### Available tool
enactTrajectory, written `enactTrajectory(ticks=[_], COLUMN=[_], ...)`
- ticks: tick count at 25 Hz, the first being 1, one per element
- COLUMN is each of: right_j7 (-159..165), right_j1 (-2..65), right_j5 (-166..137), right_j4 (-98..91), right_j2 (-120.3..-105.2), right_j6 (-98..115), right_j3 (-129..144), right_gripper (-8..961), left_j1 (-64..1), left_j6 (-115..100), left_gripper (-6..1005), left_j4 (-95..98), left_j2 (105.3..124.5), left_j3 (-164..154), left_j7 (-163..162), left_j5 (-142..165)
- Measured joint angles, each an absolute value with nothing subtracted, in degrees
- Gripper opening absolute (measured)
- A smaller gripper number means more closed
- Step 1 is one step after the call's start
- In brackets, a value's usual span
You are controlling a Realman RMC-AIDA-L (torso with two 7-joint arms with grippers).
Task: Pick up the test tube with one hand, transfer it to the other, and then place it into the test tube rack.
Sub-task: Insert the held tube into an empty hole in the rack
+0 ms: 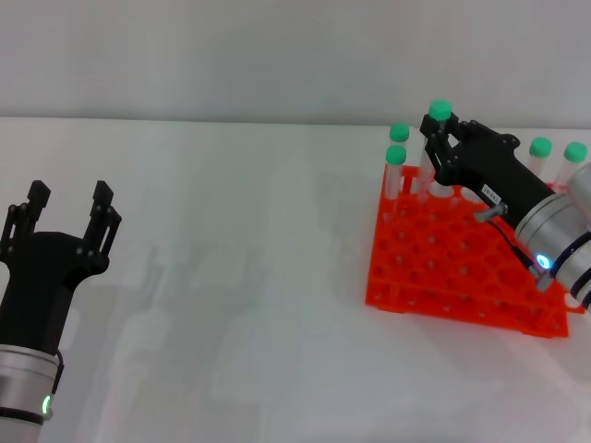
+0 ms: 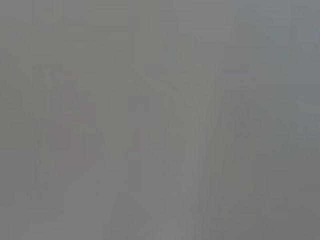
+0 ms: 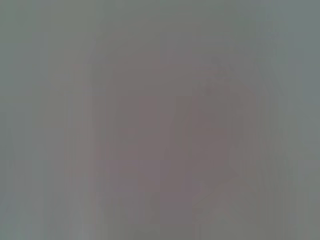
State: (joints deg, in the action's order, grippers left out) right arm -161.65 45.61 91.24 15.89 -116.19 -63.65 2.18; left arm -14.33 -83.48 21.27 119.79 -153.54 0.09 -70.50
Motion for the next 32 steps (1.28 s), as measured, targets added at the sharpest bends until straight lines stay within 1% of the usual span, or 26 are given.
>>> enactTrajectory(ticks=[18, 32], right_j7=[-163.2, -163.2], right_j1=[45.6, 43.1], right_j5=[90.9, 90.8], right_j4=[16.3, 17.0], right_j2=[-116.19, -116.19], right_j6=[-61.5, -62.5], right_j3=[1.0, 1.2], right_gripper=[198, 197], left_j1=[-15.0, -15.9], left_j6=[-83.5, -83.0], left_gripper=[734, 734], left_j4=[20.5, 19.9], left_j2=[119.79, 119.79], left_j3=[-153.5, -153.5], left_j7=[0.0, -1.4], left_j5=[-70.5, -70.6])
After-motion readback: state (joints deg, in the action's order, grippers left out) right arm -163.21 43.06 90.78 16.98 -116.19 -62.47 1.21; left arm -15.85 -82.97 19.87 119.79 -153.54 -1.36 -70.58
